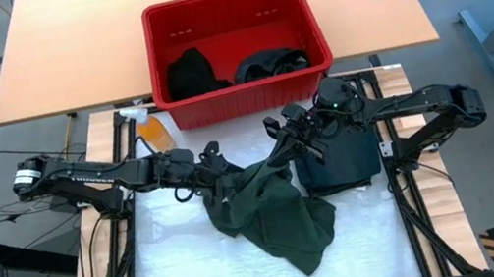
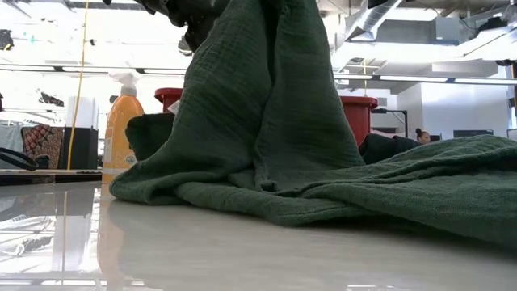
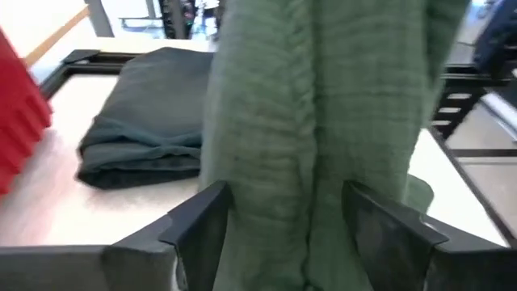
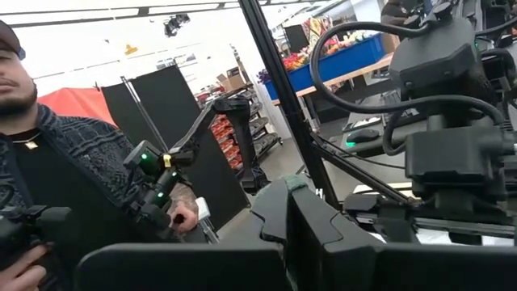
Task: Fold Laundry from Bin
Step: Fold the green polo shirt
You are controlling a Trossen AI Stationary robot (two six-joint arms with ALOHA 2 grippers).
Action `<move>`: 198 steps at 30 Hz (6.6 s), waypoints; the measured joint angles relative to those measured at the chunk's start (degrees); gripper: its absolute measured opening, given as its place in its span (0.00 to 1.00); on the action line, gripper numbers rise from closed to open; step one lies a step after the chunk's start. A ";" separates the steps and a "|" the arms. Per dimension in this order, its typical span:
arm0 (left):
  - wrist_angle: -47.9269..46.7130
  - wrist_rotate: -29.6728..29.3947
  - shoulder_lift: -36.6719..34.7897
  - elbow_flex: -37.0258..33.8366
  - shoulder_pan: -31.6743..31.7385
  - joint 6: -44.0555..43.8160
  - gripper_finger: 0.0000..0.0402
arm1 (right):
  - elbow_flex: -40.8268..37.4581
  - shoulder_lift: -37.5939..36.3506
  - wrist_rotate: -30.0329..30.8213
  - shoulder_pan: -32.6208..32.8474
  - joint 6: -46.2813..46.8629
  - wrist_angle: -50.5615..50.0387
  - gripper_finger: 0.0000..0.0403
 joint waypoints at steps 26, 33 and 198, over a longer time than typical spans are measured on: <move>4.49 -13.21 5.48 0.02 -1.66 -0.45 0.59 | 0.00 0.02 0.45 -0.07 1.17 0.37 0.06; 3.34 -20.78 1.95 0.02 -1.62 0.82 0.36 | 0.00 0.02 0.45 -0.07 1.36 0.28 0.06; -70.16 -15.15 -11.17 26.91 0.15 6.60 0.00 | 7.21 29.99 82.35 47.88 4.43 -74.59 0.21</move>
